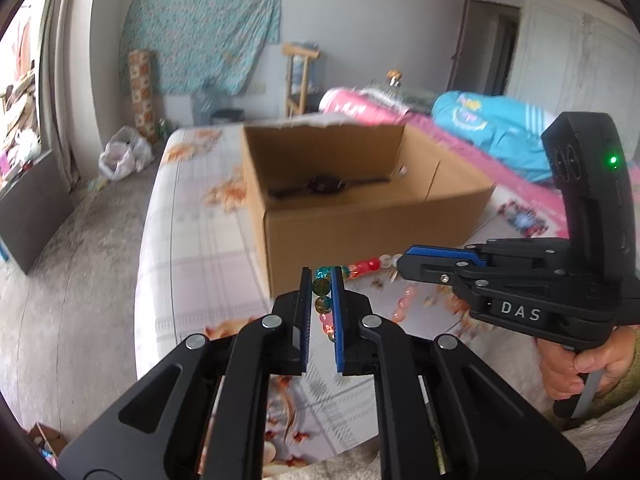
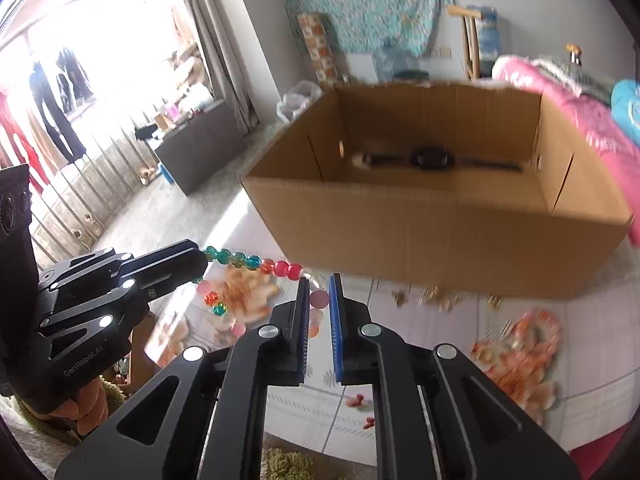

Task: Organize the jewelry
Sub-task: 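Lift the beaded bracelet with both tools and carry it over the box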

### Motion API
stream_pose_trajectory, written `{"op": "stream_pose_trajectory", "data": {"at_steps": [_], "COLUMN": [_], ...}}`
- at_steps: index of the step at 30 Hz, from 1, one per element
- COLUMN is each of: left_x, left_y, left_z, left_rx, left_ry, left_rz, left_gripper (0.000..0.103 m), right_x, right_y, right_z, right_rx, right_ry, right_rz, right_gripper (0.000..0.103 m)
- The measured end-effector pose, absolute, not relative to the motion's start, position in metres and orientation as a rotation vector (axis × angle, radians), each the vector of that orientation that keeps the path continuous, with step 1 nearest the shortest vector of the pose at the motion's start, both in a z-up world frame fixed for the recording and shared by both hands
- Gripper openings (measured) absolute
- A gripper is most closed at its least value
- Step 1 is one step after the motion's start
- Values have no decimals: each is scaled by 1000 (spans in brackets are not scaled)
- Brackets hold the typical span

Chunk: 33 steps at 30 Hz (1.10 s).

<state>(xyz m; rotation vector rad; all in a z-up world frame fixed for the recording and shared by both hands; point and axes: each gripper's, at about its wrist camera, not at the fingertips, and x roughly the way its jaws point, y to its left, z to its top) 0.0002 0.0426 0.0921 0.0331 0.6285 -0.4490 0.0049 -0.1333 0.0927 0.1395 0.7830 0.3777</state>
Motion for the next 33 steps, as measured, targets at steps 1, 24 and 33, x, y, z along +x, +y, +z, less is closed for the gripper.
{"op": "stream_pose_trajectory", "data": {"at_steps": [1, 24, 33], "left_x": [2, 157, 162], "left_y": [42, 1, 7], "left_z": [103, 94, 88], "left_rx": [29, 166, 227], "left_ry": [604, 784, 766], "left_rz": [-464, -458, -390], "left_gripper": [8, 9, 10], "right_x": [5, 197, 216], "right_y": [-136, -145, -150], "right_z": [104, 84, 59], "right_rx": [136, 97, 213], "right_ry": [755, 1052, 1120], "right_rz": [386, 473, 458], "right_gripper": [10, 10, 11]}}
